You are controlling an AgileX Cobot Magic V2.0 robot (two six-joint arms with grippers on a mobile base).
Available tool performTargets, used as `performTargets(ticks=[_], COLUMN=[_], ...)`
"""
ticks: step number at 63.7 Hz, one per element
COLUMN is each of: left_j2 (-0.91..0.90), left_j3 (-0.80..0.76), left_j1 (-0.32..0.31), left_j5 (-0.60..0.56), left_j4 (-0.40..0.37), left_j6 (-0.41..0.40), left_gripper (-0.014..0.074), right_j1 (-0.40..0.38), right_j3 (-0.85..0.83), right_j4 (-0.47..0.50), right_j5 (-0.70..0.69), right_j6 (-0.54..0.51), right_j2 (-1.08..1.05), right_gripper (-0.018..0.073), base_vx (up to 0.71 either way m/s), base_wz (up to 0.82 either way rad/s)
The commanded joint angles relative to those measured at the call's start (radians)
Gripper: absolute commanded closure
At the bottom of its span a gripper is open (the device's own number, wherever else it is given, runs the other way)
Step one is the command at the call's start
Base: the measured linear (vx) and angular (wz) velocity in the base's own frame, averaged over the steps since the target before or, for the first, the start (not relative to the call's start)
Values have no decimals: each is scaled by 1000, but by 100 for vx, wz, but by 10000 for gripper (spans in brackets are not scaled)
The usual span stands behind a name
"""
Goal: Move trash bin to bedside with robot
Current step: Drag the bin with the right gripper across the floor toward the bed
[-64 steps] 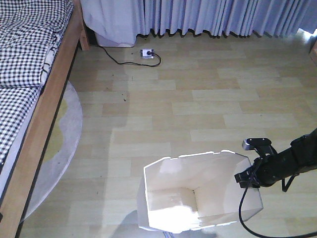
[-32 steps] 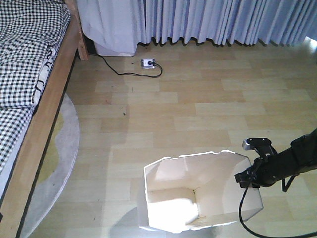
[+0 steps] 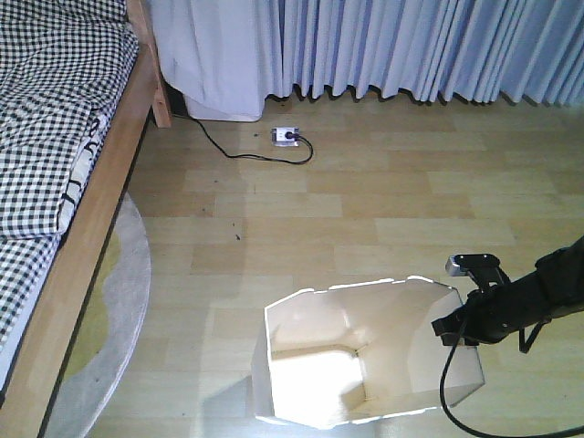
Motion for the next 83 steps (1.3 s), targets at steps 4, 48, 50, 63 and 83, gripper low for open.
performTargets(ticks=[4, 48, 50, 63, 83], left_j2=[-14, -14, -14, -14, -14], left_j3=[19, 19, 19, 19, 19], left_j1=[-3, -3, -3, -3, -3], left_j5=[-69, -69, -69, -69, -69], left_j4=[-3, -3, -3, -3, -3], left_j6=[-4, -4, -4, -4, -4], left_gripper=[602, 602, 602, 602, 602], right_j1=[-2, -2, -2, -2, -2], right_j3=[-5, -5, -5, -5, -5], right_j4=[29, 29, 29, 29, 29], right_j5=[193, 193, 193, 193, 193], right_j6=[0, 0, 0, 0, 0], right_j2=[-66, -66, -66, -66, -66], right_gripper=[564, 564, 564, 564, 564], base_vx=[23, 23, 22, 23, 21], base_wz=[6, 2, -1, -1, -1])
